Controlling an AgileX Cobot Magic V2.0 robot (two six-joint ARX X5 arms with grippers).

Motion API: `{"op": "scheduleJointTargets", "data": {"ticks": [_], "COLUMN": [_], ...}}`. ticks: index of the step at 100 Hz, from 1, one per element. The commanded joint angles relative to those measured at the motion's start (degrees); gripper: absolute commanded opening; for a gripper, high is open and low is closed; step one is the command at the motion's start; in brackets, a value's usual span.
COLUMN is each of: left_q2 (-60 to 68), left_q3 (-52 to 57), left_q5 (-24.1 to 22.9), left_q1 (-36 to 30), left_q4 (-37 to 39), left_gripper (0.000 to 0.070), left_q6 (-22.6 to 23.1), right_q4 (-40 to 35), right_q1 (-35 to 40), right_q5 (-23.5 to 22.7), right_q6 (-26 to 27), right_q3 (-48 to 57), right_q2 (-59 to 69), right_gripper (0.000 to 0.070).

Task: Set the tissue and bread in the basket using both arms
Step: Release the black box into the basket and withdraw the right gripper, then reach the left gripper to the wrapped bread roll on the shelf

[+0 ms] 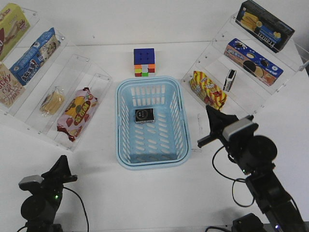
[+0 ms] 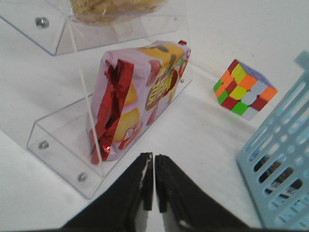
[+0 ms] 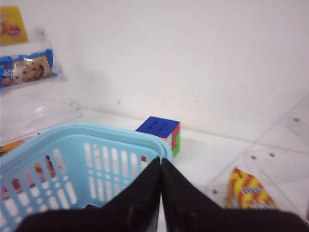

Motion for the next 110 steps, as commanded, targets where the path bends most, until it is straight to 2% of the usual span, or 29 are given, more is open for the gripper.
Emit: {"op": "scheduleJointTargets", "data": {"ticks": [1, 9, 20, 34, 38, 45, 48, 52, 55, 73, 83, 110], "left_q2": [1.5, 5.7, 14.8, 28.9, 32.7, 39.0, 41.4, 44.3, 46.5, 58.2, 64.2, 75.6], "left_q3": [4.4, 9.6, 17.9, 28.9, 31.8, 36.2, 37.9, 40.1, 41.6, 49.9, 53.9, 58.4], "left_q5": [0.3, 0.3, 0.3, 0.3, 0.2, -0.2, -1.3, -2.9, -3.9, -9.8, -13.0, -18.9], "left_q1": [0.1, 0.1, 0.1, 0.1, 0.1, 0.1, 0.1, 0.1, 0.1, 0.1, 0.1, 0.1], "left_q4": [1.4, 0.7, -1.8, -6.9, -7.9, -8.9, -8.9, -8.9, -8.8, -8.9, -8.9, -8.7], "left_gripper": [0.0001, 0.0001, 0.0001, 0.0016, 0.0104, 0.0361, 0.0451, 0.0534, 0.0561, 0.057, 0.057, 0.0567], "left_q6": [-3.4, -1.1, 6.6, 21.9, 26.4, 31.8, 33.3, 34.9, 36.4, 46.1, 49.9, 51.0], "right_q4": [4.3, 4.7, 3.0, 3.0, 3.0, 3.0, 2.9, 2.9, 2.9, 3.2, 3.1, 3.1], "right_q1": [0.0, 0.0, 0.0, 0.1, 0.0, 0.0, 0.0, 0.0, 0.0, 0.0, 0.0, 0.0], "right_q5": [2.1, 2.7, 2.6, 2.5, 2.5, 2.5, 2.5, 2.5, 2.5, 2.5, 2.5, 2.5], "right_q6": [1.1, 2.4, 2.5, 2.8, 2.8, 2.8, 2.8, 2.8, 2.8, 3.7, 4.3, 4.3], "right_q3": [-6.1, -9.1, -9.2, -9.2, -9.2, -9.2, -9.2, -9.2, -9.2, -9.2, -9.2, -9.2], "right_q2": [-3.2, -5.4, -5.7, -5.6, -5.5, -5.5, -5.5, -5.6, -5.6, -5.6, -5.6, -5.6], "right_gripper": [0.0, 0.0, 0.0, 0.0, 0.0, 0.0, 0.0, 0.0, 0.0, 0.0, 0.0, 0.0]}}
